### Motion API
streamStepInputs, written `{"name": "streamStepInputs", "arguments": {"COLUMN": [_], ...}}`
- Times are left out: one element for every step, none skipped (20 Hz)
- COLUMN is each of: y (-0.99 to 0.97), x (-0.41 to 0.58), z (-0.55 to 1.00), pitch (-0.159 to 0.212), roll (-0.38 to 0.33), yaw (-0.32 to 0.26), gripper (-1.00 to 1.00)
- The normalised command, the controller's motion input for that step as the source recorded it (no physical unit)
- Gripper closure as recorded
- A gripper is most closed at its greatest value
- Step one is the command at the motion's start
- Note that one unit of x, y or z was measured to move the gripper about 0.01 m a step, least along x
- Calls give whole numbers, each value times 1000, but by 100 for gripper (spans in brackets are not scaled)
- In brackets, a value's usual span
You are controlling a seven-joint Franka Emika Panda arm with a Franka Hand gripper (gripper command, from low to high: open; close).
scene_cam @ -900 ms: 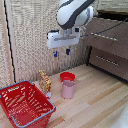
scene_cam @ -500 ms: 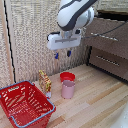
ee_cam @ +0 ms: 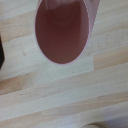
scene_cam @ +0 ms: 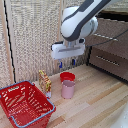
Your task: Move your gripper towards the pink mug and hold it gently. Lift the pink mug from the surface. Position it above the basket, lowering it gently until it is placed inside. Release the grip on the pink mug, completing the task.
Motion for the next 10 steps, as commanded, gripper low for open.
{"name": "streamStepInputs", "arguments": {"y": [-169, -191, -183, -180, -191, -189, -194, -183, -171, -191], "x": [-197, -163, -157, -166, -186, -191, -197, -211, -206, -217], "z": [-457, -431, -403, -380, -369, -363, -363, -346, -337, -337], "pitch": [0, 0, 0, 0, 0, 0, 0, 0, 0, 0], "roll": [0, 0, 0, 0, 0, 0, 1, 0, 0, 4], "yaw": [-19, -14, -14, -14, -16, -17, -18, -18, -18, -18], "gripper": [-100, -100, -100, -100, -100, -100, -100, -100, -100, -100]}}
